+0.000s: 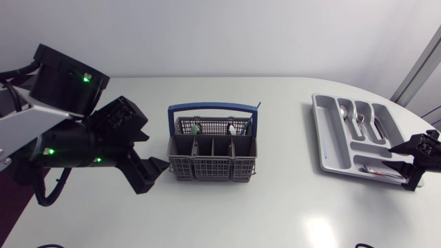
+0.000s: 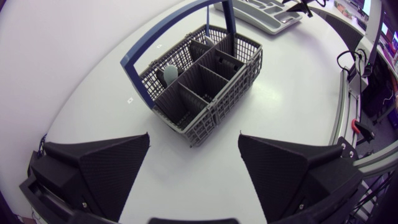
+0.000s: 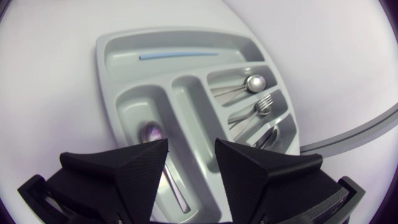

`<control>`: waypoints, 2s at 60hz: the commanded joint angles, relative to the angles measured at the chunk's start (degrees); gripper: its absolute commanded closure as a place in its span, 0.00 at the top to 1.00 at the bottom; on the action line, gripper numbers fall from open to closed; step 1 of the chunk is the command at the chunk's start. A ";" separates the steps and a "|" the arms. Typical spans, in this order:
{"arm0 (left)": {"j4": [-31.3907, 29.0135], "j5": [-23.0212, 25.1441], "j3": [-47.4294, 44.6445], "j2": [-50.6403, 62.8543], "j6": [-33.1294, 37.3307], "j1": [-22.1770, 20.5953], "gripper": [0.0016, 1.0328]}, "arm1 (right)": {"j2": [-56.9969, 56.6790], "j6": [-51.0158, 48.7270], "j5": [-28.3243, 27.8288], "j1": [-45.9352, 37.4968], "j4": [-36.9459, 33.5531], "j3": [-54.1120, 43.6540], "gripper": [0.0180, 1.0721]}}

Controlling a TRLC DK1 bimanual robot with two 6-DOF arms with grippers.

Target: Sort the cutlery from the basket into the organizer compartments.

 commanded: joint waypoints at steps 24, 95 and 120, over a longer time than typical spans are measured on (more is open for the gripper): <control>9.59 -0.52 -10.88 0.36 1.70 0.10 0.94 | -23.76 34.48 1.67 28.93 0.77 -8.49 0.67; 22.34 -0.43 -9.47 20.48 0.82 3.97 0.10 | -0.91 71.84 3.87 58.82 4.82 12.34 0.06; 26.29 0.45 -1.73 28.04 2.84 10.04 0.11 | -11.54 70.17 5.10 65.15 -2.48 3.64 0.05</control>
